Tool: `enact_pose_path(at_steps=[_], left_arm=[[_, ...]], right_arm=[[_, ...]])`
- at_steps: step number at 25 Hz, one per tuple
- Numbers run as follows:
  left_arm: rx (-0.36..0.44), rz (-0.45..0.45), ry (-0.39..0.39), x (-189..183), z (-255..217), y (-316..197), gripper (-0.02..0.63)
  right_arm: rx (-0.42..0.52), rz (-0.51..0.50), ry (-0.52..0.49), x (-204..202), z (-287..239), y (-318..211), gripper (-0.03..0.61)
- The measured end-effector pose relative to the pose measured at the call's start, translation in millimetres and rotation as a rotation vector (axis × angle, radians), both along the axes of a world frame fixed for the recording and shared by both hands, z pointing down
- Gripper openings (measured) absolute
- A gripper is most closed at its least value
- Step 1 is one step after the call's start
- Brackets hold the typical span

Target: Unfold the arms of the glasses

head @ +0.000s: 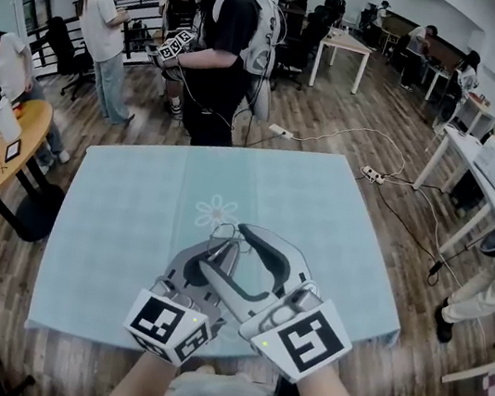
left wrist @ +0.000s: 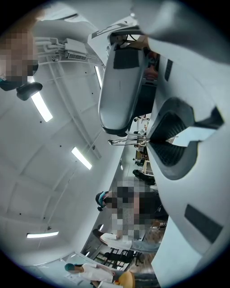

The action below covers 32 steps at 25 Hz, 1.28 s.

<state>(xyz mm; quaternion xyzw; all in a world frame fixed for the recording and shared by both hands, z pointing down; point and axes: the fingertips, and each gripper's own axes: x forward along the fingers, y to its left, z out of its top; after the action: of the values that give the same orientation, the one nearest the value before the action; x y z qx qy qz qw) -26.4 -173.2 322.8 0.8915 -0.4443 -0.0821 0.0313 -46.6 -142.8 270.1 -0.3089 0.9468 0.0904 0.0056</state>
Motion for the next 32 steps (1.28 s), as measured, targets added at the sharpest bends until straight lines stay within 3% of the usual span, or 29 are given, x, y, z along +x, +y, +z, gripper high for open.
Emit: enact_pose_path(at_steps=[23, 32], left_arm=[[-0.045, -0.038, 0.098, -21, 7, -12, 0.009], [-0.062, -0.066, 0.125, -36, 8, -17, 0.009]], right_arm=[[-0.015, 0.077, -0.051, 41, -2, 10, 0.239], [-0.047, 0.157, -0.065, 66, 9, 3, 0.136]])
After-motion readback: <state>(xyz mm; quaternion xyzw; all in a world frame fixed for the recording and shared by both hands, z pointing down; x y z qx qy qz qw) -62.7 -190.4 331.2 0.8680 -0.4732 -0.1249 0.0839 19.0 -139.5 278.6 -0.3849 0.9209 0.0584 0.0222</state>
